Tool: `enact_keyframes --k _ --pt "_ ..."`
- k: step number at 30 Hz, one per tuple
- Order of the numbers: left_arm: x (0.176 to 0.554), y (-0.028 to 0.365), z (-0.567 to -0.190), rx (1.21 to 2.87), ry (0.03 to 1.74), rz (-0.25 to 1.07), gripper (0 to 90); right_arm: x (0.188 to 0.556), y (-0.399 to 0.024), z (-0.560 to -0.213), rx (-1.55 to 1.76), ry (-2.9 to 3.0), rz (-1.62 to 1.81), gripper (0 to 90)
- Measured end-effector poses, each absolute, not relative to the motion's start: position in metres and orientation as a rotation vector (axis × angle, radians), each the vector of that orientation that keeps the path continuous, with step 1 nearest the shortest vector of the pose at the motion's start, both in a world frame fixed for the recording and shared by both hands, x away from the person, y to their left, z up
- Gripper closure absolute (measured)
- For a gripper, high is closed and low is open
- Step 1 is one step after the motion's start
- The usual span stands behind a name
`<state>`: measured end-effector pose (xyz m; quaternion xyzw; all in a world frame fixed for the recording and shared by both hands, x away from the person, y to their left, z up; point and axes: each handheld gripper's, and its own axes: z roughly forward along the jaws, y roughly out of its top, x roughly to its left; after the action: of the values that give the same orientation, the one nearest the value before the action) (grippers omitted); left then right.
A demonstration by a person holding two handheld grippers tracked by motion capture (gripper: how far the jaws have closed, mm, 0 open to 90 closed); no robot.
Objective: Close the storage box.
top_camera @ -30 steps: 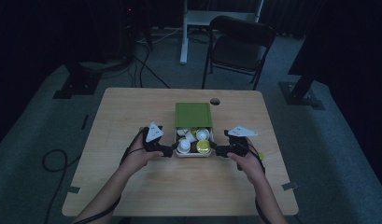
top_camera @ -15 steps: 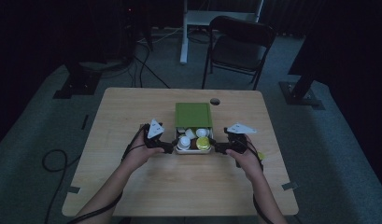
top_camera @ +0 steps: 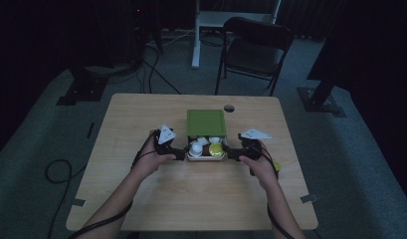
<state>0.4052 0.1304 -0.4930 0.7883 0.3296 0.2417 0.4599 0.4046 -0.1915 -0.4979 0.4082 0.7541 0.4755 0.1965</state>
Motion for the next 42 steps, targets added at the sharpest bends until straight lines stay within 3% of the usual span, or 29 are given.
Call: enact_keyframes --k 26,42 --pt "0.413 0.125 -0.491 1.956 0.831 0.679 3.0 0.414 -0.186 -0.5 1.19 2.077 1.3 12.4" --pt "0.407 0.121 -0.489 1.926 0.843 0.589 4.6 0.408 -0.181 -0.494 1.169 2.063 1.334 13.8"
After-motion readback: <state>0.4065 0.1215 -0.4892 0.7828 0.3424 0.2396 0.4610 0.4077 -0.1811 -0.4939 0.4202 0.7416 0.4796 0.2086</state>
